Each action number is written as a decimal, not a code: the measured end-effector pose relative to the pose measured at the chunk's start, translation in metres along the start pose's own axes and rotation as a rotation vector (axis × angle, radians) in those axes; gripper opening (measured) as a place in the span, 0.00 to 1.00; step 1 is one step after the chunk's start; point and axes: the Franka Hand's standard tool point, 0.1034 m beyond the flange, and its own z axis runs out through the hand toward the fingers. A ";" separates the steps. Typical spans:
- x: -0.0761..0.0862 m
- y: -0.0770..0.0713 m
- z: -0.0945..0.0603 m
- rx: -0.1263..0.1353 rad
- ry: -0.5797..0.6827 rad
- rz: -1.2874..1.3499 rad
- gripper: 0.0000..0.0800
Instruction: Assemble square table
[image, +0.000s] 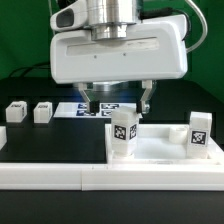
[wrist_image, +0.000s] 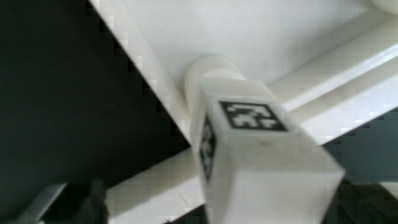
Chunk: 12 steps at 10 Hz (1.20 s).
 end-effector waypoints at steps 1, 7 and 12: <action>0.003 -0.003 0.002 0.000 -0.014 0.015 0.81; 0.002 -0.012 0.016 -0.008 -0.038 0.026 0.81; -0.004 -0.011 0.023 -0.015 0.009 0.046 0.67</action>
Offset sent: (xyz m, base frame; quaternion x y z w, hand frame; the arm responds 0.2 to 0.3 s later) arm 0.0149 0.0146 -0.0123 0.0032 -0.0129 0.0203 0.9997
